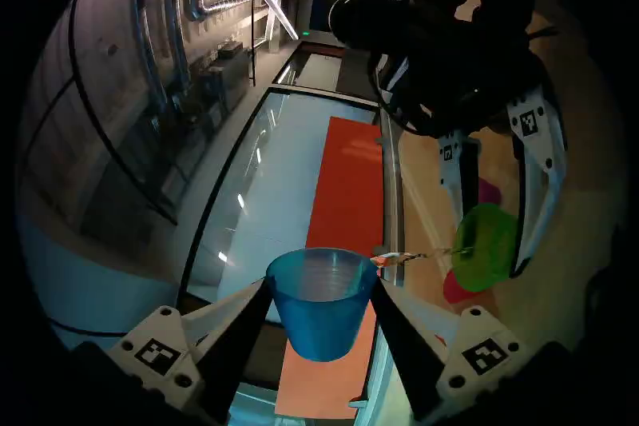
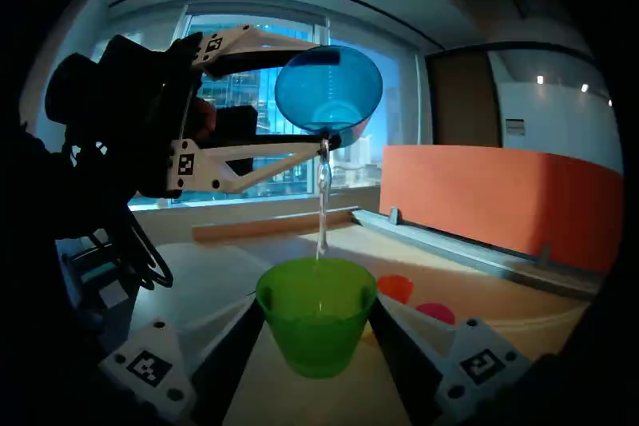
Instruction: Pour water
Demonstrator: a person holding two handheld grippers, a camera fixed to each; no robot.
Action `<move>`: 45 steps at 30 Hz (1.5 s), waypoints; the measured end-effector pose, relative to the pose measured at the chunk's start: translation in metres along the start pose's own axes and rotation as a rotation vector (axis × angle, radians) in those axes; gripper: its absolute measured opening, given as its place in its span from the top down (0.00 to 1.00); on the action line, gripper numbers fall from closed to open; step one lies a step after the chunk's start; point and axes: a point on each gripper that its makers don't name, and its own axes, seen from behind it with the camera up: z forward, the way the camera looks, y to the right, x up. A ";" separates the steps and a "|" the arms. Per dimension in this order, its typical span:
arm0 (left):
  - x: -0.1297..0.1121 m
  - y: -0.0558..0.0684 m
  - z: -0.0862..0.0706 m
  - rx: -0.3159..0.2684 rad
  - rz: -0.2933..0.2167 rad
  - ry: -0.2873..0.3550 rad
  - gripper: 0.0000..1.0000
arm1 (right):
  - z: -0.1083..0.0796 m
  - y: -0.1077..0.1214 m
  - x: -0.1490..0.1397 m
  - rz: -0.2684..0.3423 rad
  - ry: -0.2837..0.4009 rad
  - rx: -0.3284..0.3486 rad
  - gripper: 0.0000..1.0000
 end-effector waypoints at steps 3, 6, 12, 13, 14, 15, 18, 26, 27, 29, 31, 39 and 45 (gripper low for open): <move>0.000 0.001 0.001 0.003 0.014 -0.002 0.14 | 0.000 0.000 0.000 0.000 -0.001 0.000 0.11; 0.000 0.004 0.001 0.005 0.025 -0.002 0.14 | 0.000 -0.001 0.000 -0.001 -0.001 -0.001 0.11; 0.003 0.007 0.003 0.011 0.047 0.003 0.14 | -0.001 0.000 0.000 0.000 -0.002 -0.004 0.11; 0.004 0.007 0.003 0.013 0.051 0.003 0.14 | -0.001 0.000 0.000 0.000 -0.001 -0.004 0.11; 0.004 0.007 0.003 0.015 0.055 0.003 0.14 | -0.001 0.000 0.000 -0.001 -0.001 -0.005 0.11; 0.004 0.007 0.003 0.016 0.059 0.003 0.14 | -0.001 0.000 0.000 -0.001 -0.001 -0.005 0.11; 0.003 0.006 0.005 0.020 0.071 0.001 0.14 | -0.001 0.000 0.001 -0.001 -0.001 -0.005 0.11; 0.005 0.001 0.003 0.025 0.105 0.002 0.14 | -0.001 -0.001 0.002 -0.003 -0.001 -0.007 0.12; 0.005 0.000 0.003 0.026 0.111 0.002 0.14 | -0.001 -0.001 0.002 -0.003 0.000 -0.007 0.12; 0.006 -0.001 0.002 0.029 0.124 0.002 0.14 | -0.001 -0.001 0.002 -0.003 0.000 -0.007 0.11; 0.007 -0.001 0.001 0.031 0.136 0.002 0.14 | -0.001 -0.001 0.002 -0.003 0.001 -0.007 0.11; 0.010 -0.002 -0.004 0.036 0.180 0.006 0.14 | 0.000 -0.001 0.003 -0.003 0.002 -0.008 0.11; 0.012 -0.003 -0.004 0.036 0.212 0.009 0.14 | -0.002 -0.001 0.002 -0.002 0.003 -0.008 0.12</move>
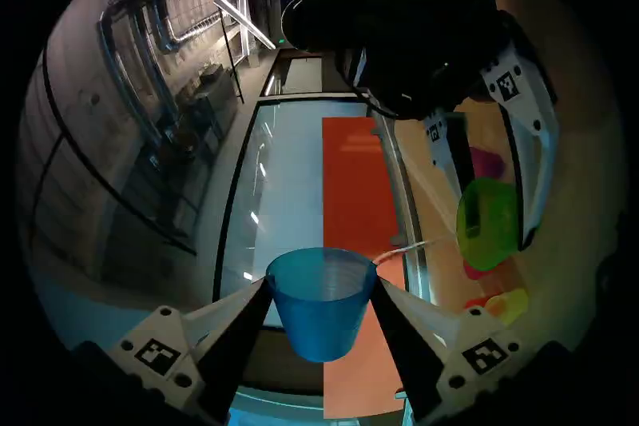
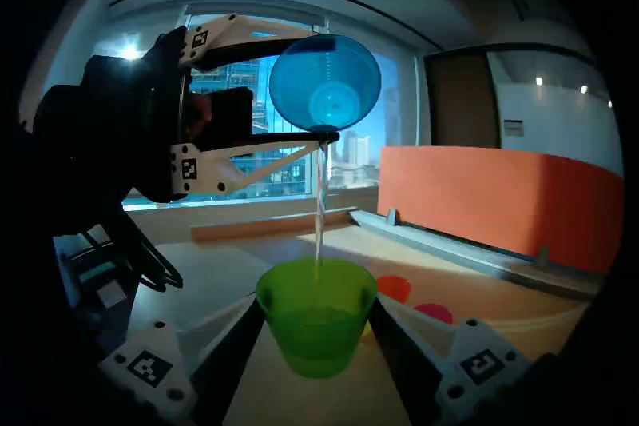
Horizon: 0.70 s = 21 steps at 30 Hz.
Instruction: Pour water
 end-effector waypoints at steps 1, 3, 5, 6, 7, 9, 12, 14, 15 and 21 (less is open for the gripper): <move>0.001 0.001 0.000 -0.001 0.004 0.001 0.14 | 0.000 0.000 0.000 0.000 0.000 0.000 0.12; 0.002 0.002 0.000 -0.002 0.012 0.002 0.14 | 0.000 0.000 -0.001 0.001 -0.001 0.000 0.11; 0.003 0.003 0.001 -0.003 0.019 0.003 0.14 | 0.000 0.000 -0.001 0.001 0.000 0.000 0.12; 0.003 0.004 0.001 -0.004 0.021 0.004 0.14 | 0.000 0.000 -0.001 0.001 0.000 0.001 0.11; 0.004 0.004 0.002 -0.004 0.022 0.004 0.14 | 0.000 0.000 -0.001 0.001 0.000 0.001 0.11; 0.004 0.006 0.003 -0.003 0.024 0.004 0.14 | 0.000 0.000 -0.001 0.001 0.001 0.001 0.12; 0.004 0.008 0.003 -0.006 0.026 0.002 0.14 | 0.000 0.000 -0.001 0.001 0.001 0.001 0.12; 0.005 0.009 0.003 -0.005 0.029 0.002 0.14 | 0.000 0.000 -0.001 0.002 0.003 0.001 0.11; 0.006 0.010 0.003 -0.005 0.030 0.003 0.14 | -0.001 0.000 -0.001 0.002 0.004 0.001 0.11; 0.008 0.013 0.002 -0.007 0.018 0.005 0.14 | -0.001 0.000 -0.002 0.002 0.003 0.000 0.11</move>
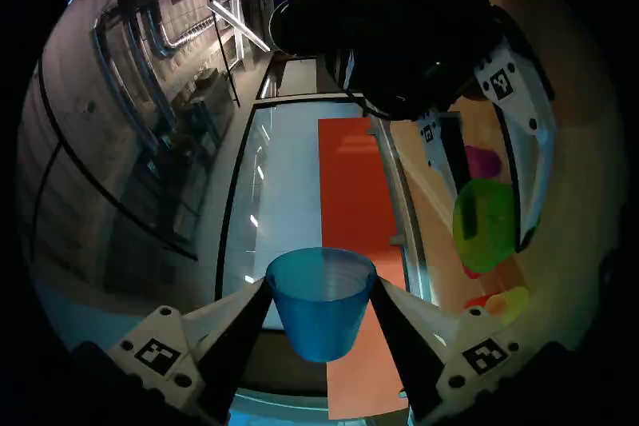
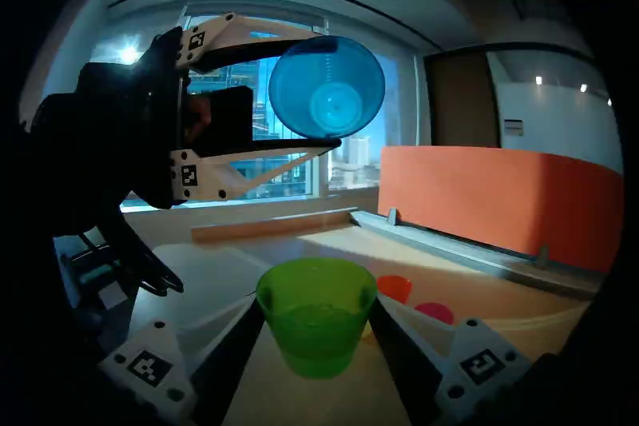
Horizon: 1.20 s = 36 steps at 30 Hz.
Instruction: Pour water
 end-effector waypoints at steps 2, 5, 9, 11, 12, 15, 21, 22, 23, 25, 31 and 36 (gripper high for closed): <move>0.000 0.000 0.000 0.000 -0.017 0.001 0.14 | 0.000 0.000 0.000 0.000 0.001 -0.001 0.11; -0.002 -0.001 0.000 -0.002 -0.054 0.000 0.14 | 0.000 0.001 0.002 0.001 0.002 -0.002 0.11; -0.005 -0.003 0.001 -0.009 -0.124 0.001 0.14 | 0.000 0.001 0.003 -0.001 0.003 -0.003 0.11; -0.005 -0.004 0.002 -0.014 -0.172 0.004 0.14 | 0.000 0.001 0.003 -0.001 0.004 -0.004 0.11; -0.005 -0.005 0.003 -0.016 -0.195 0.005 0.14 | -0.001 0.002 0.004 -0.001 0.004 -0.004 0.12; -0.006 -0.007 0.004 -0.024 -0.280 0.009 0.14 | -0.001 0.002 0.005 0.000 0.007 -0.005 0.11; -0.011 -0.009 0.009 -0.031 -0.464 0.018 0.14 | -0.004 0.004 0.006 0.000 0.014 -0.010 0.11; -0.012 -0.009 0.010 -0.032 -0.491 0.019 0.14 | -0.005 0.004 0.006 0.000 0.014 -0.010 0.11; -0.013 -0.010 0.010 -0.032 -0.523 0.021 0.14 | -0.005 0.004 0.006 0.000 0.015 -0.011 0.11; -0.014 -0.011 0.010 -0.032 -0.576 0.026 0.14 | -0.007 0.005 0.005 0.000 0.017 -0.013 0.11; -0.018 -0.016 0.008 -0.030 -0.723 0.033 0.14 | -0.010 0.008 0.002 0.001 0.021 -0.017 0.11; -0.024 -0.016 0.009 -0.033 -0.850 0.023 0.14 | -0.012 0.010 0.002 0.000 0.027 -0.021 0.11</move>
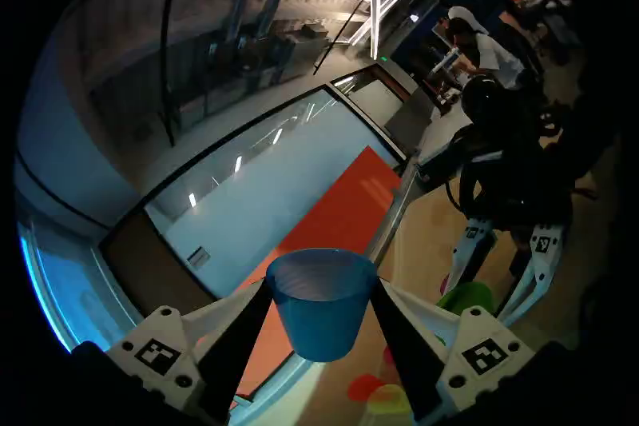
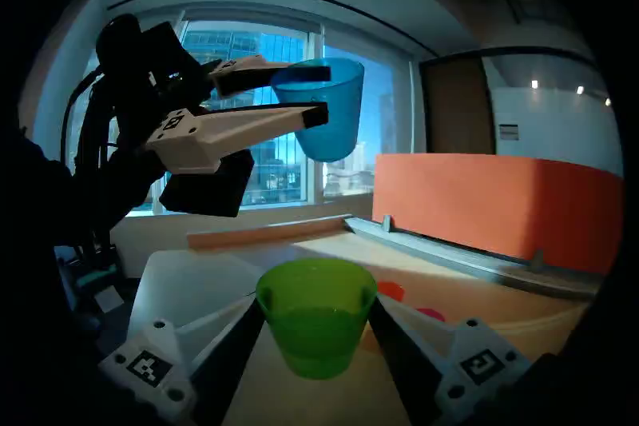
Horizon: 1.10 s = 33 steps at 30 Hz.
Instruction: Pour water
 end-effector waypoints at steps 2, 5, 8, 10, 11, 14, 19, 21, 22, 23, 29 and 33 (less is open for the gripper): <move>-0.002 -0.002 0.001 0.001 -0.059 -0.004 0.14 | -0.001 0.000 0.002 0.001 0.004 0.000 0.11; -0.003 -0.006 0.001 -0.001 -0.143 -0.003 0.14 | -0.001 0.000 0.003 0.002 0.010 -0.001 0.11; -0.002 -0.007 0.000 -0.010 -0.227 0.007 0.14 | -0.003 0.001 0.004 0.001 0.013 -0.003 0.11; 0.000 -0.008 0.000 -0.015 -0.279 0.014 0.14 | -0.003 0.001 0.005 0.001 0.014 -0.005 0.11; 0.000 -0.009 -0.001 -0.018 -0.309 0.018 0.14 | -0.003 0.002 0.005 0.001 0.015 -0.006 0.11; 0.000 -0.012 -0.002 -0.025 -0.393 0.027 0.14 | -0.003 0.002 0.006 0.002 0.018 -0.008 0.11; -0.002 -0.015 -0.001 -0.040 -0.529 0.037 0.14 | -0.004 0.001 0.009 0.003 0.020 -0.009 0.11; -0.003 -0.015 0.000 -0.046 -0.580 0.037 0.14 | -0.004 0.000 0.010 0.001 0.020 -0.010 0.11; -0.004 -0.015 0.000 -0.048 -0.600 0.036 0.14 | -0.004 0.000 0.011 0.001 0.020 -0.011 0.12; -0.005 -0.014 0.001 -0.051 -0.623 0.034 0.14 | -0.005 0.001 0.011 0.000 0.020 -0.012 0.11; -0.014 -0.011 0.002 -0.067 -0.719 0.022 0.14 | -0.006 0.002 0.013 0.000 0.020 -0.016 0.11; -0.025 -0.011 0.001 -0.058 -0.727 0.008 0.14 | -0.008 0.005 0.013 0.005 0.014 -0.024 0.11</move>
